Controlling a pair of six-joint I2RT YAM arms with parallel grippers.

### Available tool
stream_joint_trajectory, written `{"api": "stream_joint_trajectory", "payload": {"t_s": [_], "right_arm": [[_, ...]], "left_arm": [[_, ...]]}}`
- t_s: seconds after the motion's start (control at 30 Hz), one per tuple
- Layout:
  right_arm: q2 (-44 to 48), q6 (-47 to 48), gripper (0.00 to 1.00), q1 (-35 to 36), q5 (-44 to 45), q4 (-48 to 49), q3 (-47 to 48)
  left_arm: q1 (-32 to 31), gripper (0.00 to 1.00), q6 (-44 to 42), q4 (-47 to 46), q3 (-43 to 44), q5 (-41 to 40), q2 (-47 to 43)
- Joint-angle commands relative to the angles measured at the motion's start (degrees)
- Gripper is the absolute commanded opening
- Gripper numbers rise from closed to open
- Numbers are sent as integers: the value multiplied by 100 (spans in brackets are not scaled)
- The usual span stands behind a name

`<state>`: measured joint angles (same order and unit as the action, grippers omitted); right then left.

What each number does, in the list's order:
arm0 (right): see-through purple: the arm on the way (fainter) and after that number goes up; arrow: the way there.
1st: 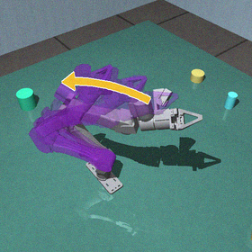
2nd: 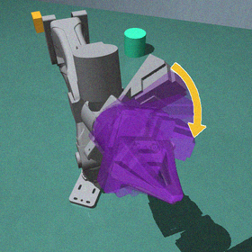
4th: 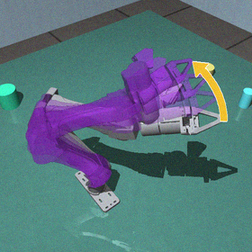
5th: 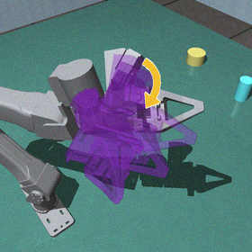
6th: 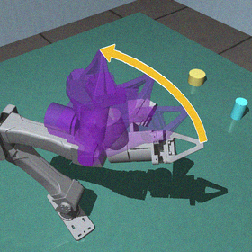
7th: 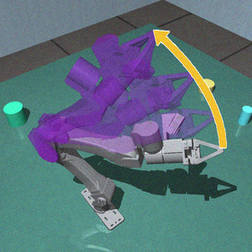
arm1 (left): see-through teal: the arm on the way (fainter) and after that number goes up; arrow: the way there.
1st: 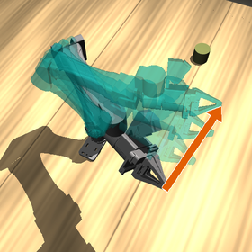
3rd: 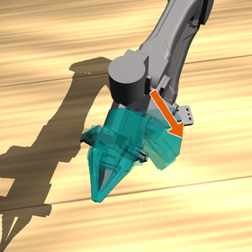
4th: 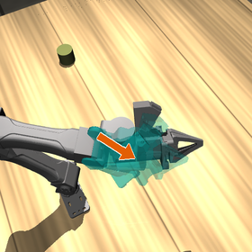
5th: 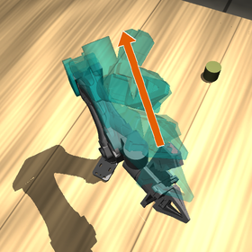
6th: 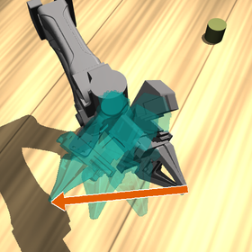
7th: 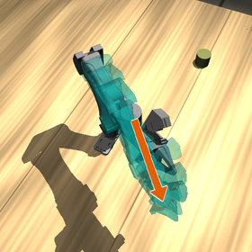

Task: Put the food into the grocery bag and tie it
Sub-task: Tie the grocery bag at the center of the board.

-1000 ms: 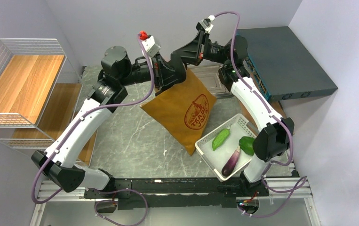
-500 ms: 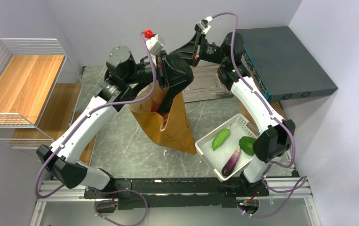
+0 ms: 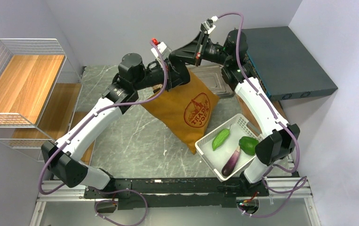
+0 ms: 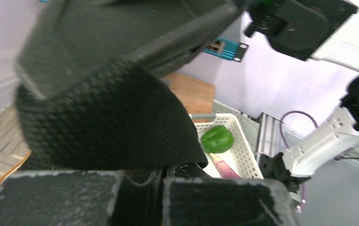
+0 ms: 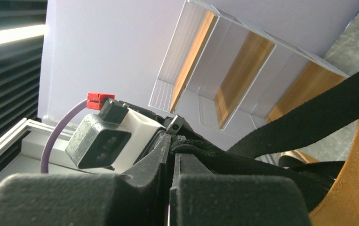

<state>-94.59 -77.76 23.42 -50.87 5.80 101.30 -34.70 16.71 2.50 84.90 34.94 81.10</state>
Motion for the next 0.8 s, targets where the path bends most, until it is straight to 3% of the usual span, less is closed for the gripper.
{"api": "stream_joint_trajectory", "payload": {"t_s": [0.0, 0.2, 0.4, 0.53, 0.77], "right_arm": [[656, 164, 0, 105, 224, 501, 461], [747, 170, 0, 115, 250, 495, 307], [664, 112, 0, 131, 453, 482, 346], [592, 178, 0, 124, 725, 355, 422], [484, 545, 0, 116, 876, -289, 575]], "left_arm": [[-32, 0, -392, -85, 387, -766, 62], [39, 0, -817, -191, 641, -1298, 136], [-62, 0, -452, -808, 678, -193, 464], [-288, 0, -351, -718, 758, 598, 543], [-322, 0, 783, -1680, 777, 1319, 437]]}}
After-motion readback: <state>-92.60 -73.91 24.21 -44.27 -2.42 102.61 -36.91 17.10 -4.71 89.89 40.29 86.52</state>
